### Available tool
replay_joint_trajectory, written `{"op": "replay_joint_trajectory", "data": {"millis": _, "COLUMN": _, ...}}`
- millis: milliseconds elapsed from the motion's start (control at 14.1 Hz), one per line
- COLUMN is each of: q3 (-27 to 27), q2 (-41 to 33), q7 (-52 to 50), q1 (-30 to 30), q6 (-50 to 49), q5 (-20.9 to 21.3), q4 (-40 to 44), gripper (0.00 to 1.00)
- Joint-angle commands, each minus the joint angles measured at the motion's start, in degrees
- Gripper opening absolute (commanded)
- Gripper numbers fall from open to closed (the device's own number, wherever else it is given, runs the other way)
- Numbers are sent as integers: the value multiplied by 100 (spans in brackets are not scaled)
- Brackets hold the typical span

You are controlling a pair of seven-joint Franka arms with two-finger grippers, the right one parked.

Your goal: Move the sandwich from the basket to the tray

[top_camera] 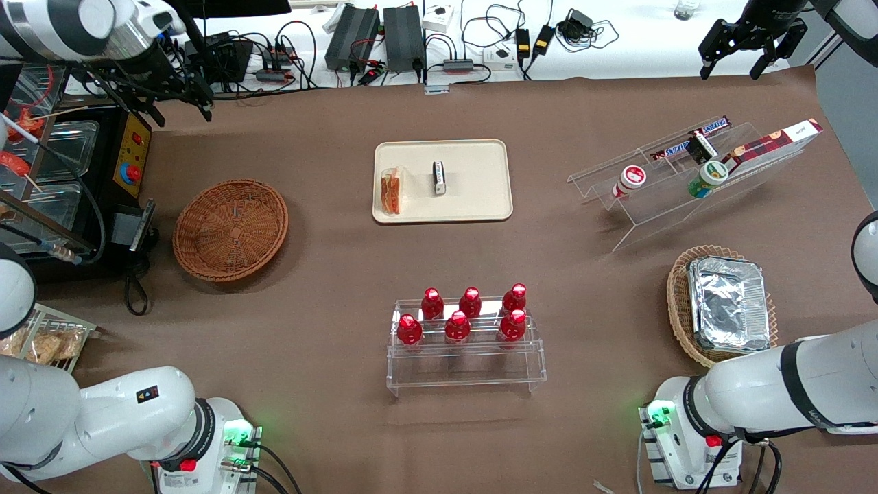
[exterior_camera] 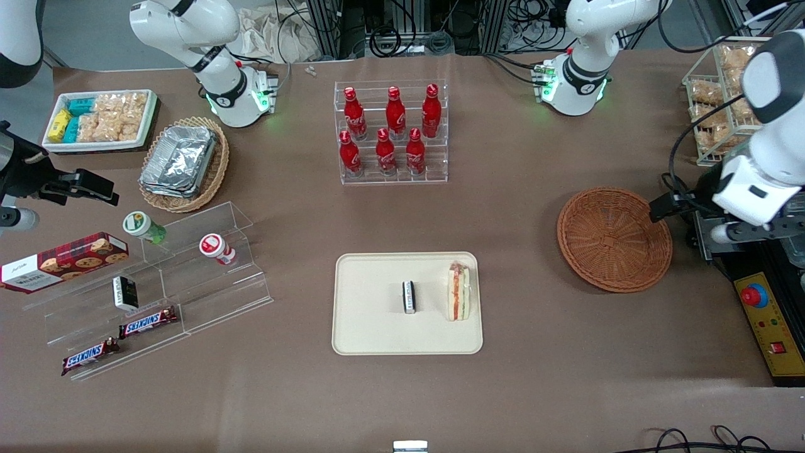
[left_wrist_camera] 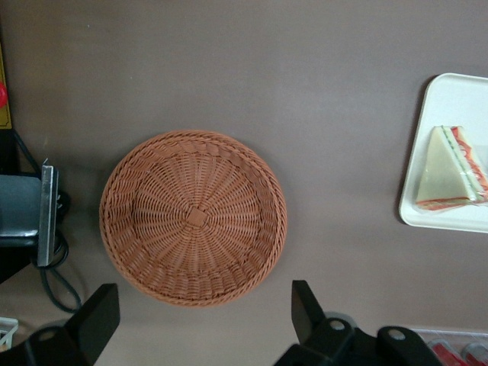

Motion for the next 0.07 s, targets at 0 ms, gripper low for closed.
{"op": "replay_joint_trajectory", "data": {"millis": 0, "q3": -55, "q2": 500, "q7": -157, "q1": 50, "q6": -384, "q5": 29, "q4": 634, "gripper": 100}}
